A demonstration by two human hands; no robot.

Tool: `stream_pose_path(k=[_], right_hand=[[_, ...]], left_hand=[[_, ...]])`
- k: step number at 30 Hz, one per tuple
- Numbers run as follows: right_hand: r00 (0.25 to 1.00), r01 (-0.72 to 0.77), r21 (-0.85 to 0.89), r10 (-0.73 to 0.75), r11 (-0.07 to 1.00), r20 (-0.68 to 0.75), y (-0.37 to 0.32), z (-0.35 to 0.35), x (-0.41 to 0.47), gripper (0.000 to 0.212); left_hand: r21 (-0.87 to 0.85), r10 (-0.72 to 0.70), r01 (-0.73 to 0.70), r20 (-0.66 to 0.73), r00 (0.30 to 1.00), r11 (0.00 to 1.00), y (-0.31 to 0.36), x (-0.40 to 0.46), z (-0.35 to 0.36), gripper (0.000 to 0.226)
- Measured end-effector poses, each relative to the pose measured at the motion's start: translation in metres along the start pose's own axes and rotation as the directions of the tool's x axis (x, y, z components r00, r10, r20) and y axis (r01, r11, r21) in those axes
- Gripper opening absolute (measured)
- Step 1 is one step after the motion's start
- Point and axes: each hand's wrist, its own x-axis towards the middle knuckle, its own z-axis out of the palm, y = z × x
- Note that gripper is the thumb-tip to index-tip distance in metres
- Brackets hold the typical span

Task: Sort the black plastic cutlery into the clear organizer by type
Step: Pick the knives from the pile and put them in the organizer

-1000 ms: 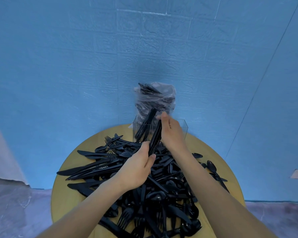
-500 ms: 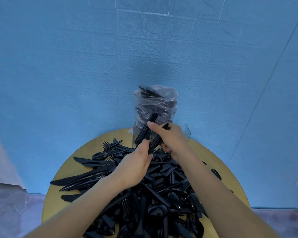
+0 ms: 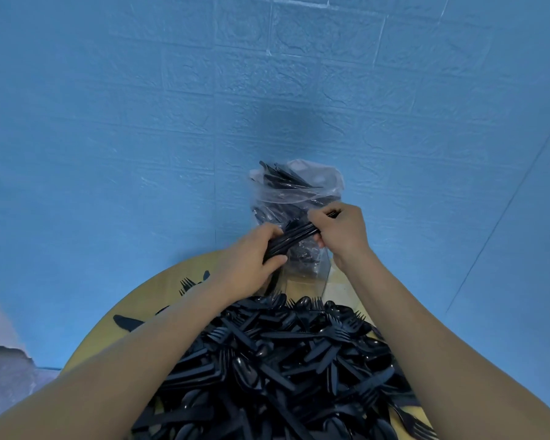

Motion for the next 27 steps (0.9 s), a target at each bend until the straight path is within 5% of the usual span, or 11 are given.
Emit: stream_pose_path(k=[5,9,19,27], right_hand=[[0.982,0.06,0.009,-0.058,0.998,-0.182,0.002,-0.006,0.028,0.03],[0.958,0.148,-0.138,-0.177,0.979,-0.225,0.006,-0.002,0.04,0.026],[0.902,0.417,-0.493,-0.414,0.764,0.122,0.019,0.048,0.028,0.013],[0.844,0.513,-0.753,-0.403,0.412,0.354,0.04,0.065,0.02,0.025]], left_hand=[[-0.03,-0.161,0.158,-0.229,0.96,0.987,-0.035,0.001,0.008,0.051],[-0.018,-0.136,0.135,-0.144,0.98,0.991,-0.052,-0.008,0.022,0.032],[0.113,0.026,-0.024,-0.02,0.999,0.993,-0.057,-0.013,0.019,0.03],[0.161,0.02,-0.028,0.053,0.998,0.987,-0.058,-0.017,0.016,0.041]])
